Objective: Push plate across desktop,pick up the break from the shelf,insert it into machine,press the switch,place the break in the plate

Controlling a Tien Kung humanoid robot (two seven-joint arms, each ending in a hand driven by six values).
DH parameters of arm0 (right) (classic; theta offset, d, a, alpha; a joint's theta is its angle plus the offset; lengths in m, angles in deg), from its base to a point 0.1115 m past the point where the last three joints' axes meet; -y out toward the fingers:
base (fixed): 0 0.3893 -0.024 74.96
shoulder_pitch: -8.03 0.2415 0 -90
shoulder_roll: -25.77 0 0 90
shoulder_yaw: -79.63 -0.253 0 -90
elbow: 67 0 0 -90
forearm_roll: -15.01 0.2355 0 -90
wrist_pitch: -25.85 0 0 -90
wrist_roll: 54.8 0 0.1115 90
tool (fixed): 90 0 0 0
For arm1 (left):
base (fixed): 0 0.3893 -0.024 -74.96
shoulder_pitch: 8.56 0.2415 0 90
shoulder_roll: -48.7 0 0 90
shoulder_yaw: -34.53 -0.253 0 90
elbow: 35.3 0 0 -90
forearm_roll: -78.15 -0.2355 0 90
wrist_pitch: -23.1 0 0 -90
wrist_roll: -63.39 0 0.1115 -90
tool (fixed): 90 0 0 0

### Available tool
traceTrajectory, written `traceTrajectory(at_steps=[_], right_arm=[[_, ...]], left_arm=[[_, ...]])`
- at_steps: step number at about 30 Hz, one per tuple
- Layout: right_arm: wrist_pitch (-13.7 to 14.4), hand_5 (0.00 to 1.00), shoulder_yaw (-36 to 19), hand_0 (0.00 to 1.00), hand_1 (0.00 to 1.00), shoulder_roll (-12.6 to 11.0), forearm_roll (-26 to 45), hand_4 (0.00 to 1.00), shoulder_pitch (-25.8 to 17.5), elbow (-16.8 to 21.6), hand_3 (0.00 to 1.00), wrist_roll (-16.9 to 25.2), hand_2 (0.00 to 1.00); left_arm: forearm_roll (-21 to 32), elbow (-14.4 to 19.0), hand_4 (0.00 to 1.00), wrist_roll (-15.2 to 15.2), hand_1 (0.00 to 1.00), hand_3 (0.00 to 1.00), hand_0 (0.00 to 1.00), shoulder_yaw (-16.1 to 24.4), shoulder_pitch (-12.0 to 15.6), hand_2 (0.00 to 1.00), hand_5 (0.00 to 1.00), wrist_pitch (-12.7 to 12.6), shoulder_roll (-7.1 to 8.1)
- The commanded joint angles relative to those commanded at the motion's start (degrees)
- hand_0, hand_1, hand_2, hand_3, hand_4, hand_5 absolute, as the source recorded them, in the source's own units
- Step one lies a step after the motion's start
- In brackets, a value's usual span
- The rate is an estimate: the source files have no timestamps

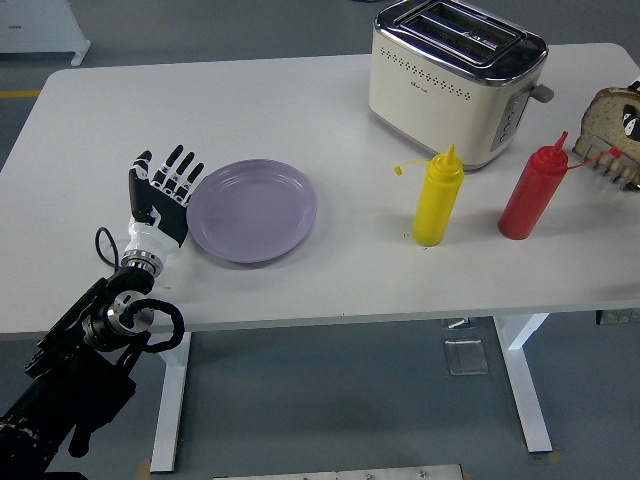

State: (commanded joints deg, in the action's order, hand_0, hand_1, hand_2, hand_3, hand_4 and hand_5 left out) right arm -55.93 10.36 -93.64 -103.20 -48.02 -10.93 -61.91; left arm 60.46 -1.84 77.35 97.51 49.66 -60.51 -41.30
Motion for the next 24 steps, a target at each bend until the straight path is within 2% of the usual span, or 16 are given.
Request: traceTrajectory(at_steps=[8,14,18,24], right_arm=[[2.0,0.002,-2.0,0.273,0.363,-0.8,-0.9,0.355,0.5,6.5,0.472,-1.0,0.435],[3.9,0.002,-2.7,0.269,0.362,-0.8,-0.7,0.346,2.5,11.6,0.470,-1.8,0.431],[5.9,0.002,-2.3,0.264,0.355,0.0,0.3,0.340,5.2,14.1,0.464,-2.3,0.426],[8.0,0.002,0.1,0.268,0.357,3.1,1.7,0.319,10.7,16.1,0.464,-3.2,0.425]], left_arm=[[1.3,-0.6,0.557,-0.1,0.872,0.789,0.885,-4.0,-1.2,0.858,0.998,0.3,0.00],[2.9,-1.4,0.556,-0.1,0.871,0.789,0.886,-6.9,-2.5,0.858,0.998,0.5,0.00],[3.9,-2.2,0.556,-0.1,0.871,0.789,0.885,-8.9,-3.7,0.857,0.998,0.8,0.00],[5.2,-3.2,0.554,-0.3,0.870,0.788,0.886,-12.6,-5.6,0.857,0.998,1.2,0.00]])
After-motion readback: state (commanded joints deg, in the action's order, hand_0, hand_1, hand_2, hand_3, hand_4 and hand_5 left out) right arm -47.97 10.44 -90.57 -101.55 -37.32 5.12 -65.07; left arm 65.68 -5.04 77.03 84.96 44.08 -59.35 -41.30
